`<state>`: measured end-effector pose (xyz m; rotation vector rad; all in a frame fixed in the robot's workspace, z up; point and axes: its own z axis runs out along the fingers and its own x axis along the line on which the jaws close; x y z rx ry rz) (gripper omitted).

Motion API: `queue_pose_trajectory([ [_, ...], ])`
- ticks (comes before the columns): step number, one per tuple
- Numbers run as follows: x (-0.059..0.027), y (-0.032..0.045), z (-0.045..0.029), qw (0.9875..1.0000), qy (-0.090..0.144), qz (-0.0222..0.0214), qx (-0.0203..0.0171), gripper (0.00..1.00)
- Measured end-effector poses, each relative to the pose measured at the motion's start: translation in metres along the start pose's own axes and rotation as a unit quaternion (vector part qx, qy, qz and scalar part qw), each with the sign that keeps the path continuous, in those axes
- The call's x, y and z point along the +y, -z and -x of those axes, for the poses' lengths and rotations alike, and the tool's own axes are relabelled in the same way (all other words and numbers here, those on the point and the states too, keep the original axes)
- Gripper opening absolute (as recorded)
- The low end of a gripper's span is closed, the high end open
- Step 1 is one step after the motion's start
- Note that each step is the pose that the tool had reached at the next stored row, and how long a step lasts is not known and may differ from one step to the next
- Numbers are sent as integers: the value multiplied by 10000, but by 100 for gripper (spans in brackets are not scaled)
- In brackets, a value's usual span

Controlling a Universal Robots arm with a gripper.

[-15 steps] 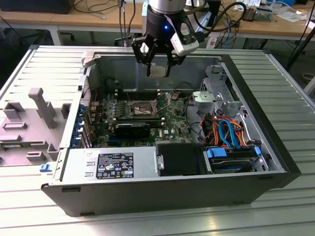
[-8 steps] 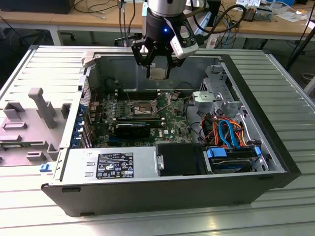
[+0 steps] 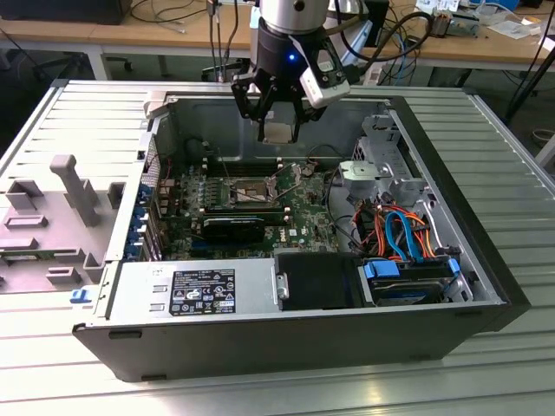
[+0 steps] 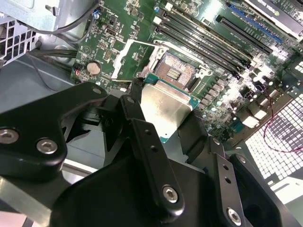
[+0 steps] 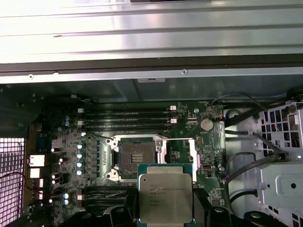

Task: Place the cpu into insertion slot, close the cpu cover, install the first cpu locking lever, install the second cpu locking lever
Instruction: 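Place the cpu into insertion slot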

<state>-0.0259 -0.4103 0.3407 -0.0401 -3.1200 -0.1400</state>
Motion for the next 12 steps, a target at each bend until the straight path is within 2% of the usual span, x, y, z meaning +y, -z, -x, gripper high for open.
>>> queue_pose_trajectory([
  [12,-33,-19,1,10000,0,0,0,55],
])
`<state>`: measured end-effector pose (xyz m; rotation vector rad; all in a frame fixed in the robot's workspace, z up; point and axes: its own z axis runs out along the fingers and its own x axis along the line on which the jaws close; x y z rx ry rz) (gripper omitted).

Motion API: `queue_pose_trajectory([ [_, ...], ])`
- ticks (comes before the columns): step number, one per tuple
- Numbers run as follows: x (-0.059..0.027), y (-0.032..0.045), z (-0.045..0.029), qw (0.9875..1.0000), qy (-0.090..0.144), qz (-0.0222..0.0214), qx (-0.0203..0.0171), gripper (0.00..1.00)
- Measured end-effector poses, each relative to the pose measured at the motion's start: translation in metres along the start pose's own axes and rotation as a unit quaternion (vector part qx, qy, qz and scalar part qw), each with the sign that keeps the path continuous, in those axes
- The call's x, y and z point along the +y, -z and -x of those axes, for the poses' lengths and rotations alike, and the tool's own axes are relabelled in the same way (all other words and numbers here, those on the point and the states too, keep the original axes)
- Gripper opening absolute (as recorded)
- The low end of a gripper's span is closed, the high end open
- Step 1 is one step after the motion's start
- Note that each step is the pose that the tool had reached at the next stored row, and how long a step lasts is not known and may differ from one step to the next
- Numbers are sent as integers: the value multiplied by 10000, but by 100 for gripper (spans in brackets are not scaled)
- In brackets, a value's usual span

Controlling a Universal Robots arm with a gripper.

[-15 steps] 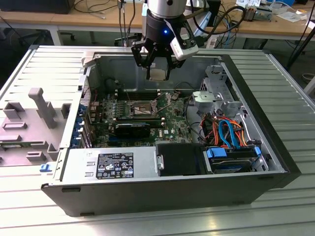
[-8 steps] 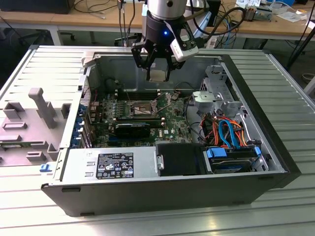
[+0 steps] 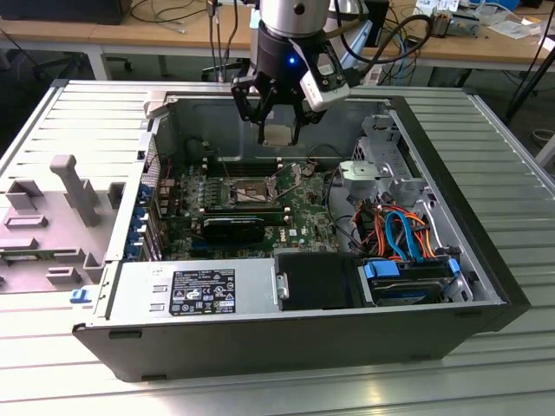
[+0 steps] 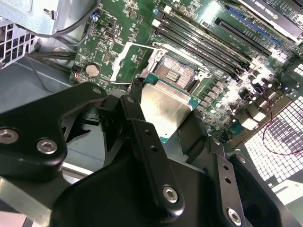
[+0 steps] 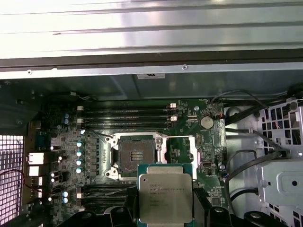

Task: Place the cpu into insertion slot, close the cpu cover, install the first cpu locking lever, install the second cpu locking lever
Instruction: 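Place the cpu into insertion slot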

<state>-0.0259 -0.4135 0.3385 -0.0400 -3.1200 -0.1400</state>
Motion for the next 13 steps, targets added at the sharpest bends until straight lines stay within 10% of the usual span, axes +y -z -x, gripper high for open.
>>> queue_pose_trajectory([
  [13,-30,-25,1,10000,0,0,0,55],
])
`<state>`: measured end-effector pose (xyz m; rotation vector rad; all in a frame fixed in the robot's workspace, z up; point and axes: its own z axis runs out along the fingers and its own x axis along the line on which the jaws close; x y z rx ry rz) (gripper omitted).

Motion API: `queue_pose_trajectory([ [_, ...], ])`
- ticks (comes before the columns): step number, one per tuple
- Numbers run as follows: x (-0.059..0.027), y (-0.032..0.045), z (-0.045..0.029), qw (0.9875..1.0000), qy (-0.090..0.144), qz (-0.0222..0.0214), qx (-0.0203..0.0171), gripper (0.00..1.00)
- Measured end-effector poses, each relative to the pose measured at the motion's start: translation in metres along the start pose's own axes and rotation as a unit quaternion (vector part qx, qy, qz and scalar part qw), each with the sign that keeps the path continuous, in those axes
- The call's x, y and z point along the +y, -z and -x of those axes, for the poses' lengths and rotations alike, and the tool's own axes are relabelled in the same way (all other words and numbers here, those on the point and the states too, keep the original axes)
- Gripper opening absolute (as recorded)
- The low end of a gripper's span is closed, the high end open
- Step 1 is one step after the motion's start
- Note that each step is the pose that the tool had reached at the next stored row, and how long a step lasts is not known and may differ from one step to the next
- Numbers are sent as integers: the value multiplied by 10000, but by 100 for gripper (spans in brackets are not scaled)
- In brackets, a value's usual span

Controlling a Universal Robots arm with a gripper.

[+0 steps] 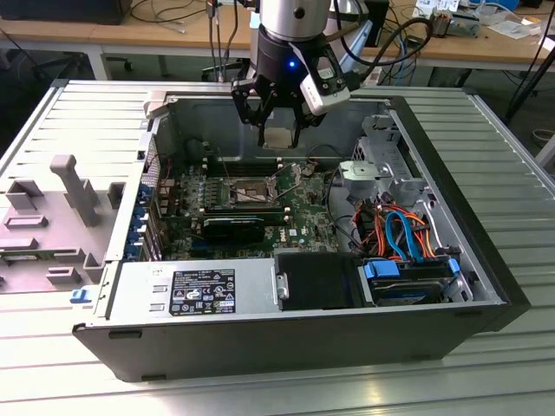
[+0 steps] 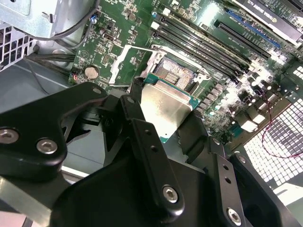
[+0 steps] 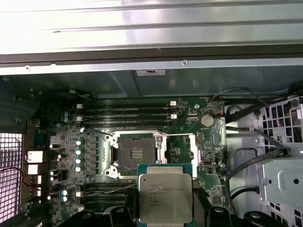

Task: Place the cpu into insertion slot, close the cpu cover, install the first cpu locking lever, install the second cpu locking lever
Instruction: 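Place the cpu into insertion slot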

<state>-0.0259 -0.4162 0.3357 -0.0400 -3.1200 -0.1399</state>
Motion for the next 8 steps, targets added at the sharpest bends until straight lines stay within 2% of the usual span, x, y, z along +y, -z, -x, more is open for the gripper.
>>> queue_pose_trajectory([
  [8,-18,-21,1,10000,0,0,0,55],
])
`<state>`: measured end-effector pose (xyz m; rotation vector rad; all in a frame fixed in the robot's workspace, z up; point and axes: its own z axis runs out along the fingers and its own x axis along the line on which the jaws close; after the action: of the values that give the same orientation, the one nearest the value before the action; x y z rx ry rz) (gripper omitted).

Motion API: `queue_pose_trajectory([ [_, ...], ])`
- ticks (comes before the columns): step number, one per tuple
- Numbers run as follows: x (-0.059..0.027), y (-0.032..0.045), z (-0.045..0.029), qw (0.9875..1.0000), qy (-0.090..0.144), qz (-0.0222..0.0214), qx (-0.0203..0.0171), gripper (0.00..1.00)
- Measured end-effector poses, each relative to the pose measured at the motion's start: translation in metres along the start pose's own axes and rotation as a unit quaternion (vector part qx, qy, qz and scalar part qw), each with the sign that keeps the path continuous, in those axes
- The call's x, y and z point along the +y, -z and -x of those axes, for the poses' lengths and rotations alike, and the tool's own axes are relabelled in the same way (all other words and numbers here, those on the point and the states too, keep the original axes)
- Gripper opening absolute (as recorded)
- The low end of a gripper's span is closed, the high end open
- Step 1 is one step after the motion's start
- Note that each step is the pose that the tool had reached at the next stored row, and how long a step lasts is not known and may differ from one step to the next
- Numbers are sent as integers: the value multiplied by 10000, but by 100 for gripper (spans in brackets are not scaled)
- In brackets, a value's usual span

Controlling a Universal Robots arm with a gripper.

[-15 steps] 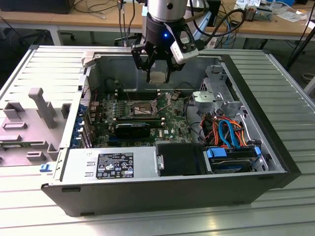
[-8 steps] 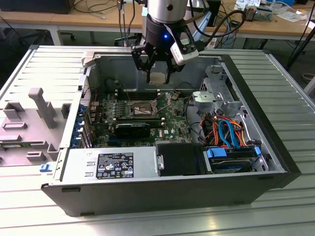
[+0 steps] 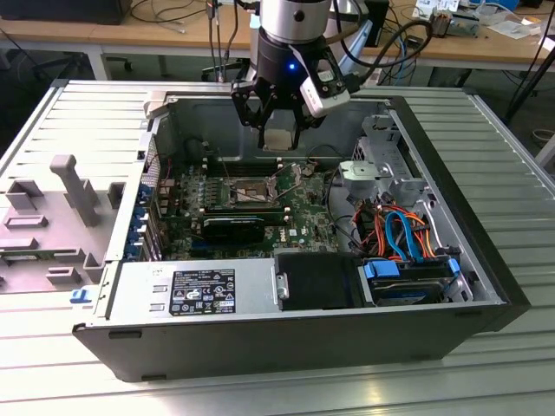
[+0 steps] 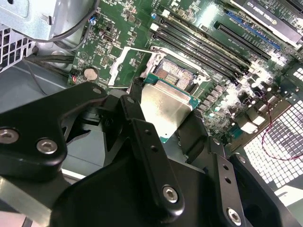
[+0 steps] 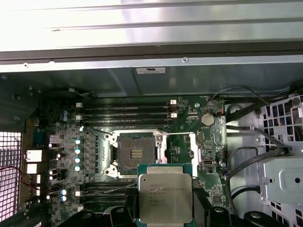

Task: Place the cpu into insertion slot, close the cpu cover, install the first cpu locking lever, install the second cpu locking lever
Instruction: 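Place the cpu into insertion slot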

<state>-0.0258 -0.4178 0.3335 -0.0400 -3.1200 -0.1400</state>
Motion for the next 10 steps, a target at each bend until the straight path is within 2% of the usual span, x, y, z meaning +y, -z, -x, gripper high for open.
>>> queue_pose_trajectory([
  [10,-17,-18,1,10000,0,0,0,55],
])
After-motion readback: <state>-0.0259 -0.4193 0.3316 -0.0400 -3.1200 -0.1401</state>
